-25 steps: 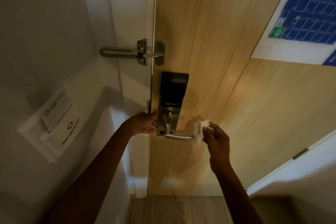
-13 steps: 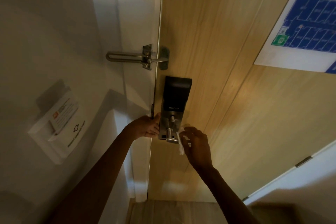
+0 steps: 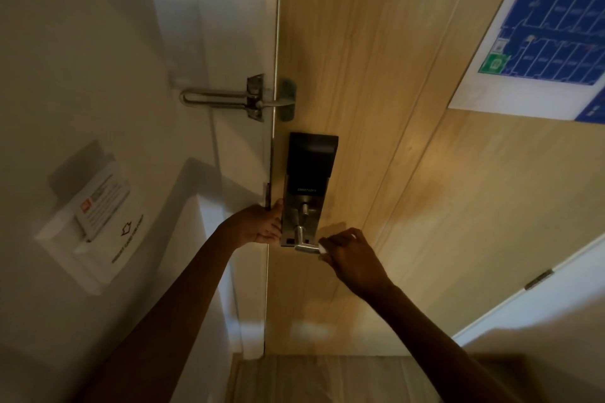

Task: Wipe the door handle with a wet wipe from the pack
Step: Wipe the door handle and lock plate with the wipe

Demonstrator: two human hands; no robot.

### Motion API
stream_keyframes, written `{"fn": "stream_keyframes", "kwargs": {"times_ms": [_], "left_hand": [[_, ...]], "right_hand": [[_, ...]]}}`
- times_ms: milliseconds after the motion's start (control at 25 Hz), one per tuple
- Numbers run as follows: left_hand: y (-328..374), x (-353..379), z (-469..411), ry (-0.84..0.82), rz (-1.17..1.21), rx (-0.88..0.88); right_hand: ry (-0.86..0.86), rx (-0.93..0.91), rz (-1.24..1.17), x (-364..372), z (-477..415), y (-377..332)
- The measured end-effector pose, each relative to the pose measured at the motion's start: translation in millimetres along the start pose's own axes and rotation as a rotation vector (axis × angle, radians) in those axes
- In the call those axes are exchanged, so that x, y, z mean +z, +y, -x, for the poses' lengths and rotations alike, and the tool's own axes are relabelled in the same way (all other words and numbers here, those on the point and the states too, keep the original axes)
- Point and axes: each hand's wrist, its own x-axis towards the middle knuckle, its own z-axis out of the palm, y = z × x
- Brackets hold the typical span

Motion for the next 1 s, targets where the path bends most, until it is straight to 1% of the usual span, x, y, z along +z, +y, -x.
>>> {"fn": "stream_keyframes", "kwargs": {"times_ms": [120, 200, 440, 560, 640, 760, 960, 1000], "left_hand": [[-0.1, 0.8, 0.2, 0.008, -0.006, 0.004], [0.8, 1.7, 0.9, 0.013, -0.01, 0.001], [-2.7, 2.1, -1.0, 0.024, 0.03, 0.013], [-5.7, 0.7, -1.7, 0.035, 0.056, 0.011], [-5.1, 1.4, -4.3, 0.031, 0.037, 0.011], [-6.3, 1.4, -3.9, 0.04, 0.062, 0.013], [-5.5, 3.6, -3.7, 0.035, 0.05, 0.01], [-5.3, 3.6, -3.4, 0.035, 0.046, 0.014]], "right_hand": [[-0.052, 0.026, -0.012, -5.9, 16.9, 33.4], [-0.058, 0.043, -0.016, -7.0, 21.6, 38.7], [-0.007, 0.109, -0.125, 9.6, -14.4, -28.0], [-0.074, 0.151, -0.184, 10.9, -27.2, -31.1], [-0.09, 0.165, -0.19, 10.4, -25.7, -25.8], [-0.087, 0.173, -0.261, 3.6, -11.2, -9.9], [-0.122, 0.242, -0.44, -17.1, 18.8, 49.0], [-0.094, 0.264, -0.49, -20.3, 23.7, 56.1]]}}
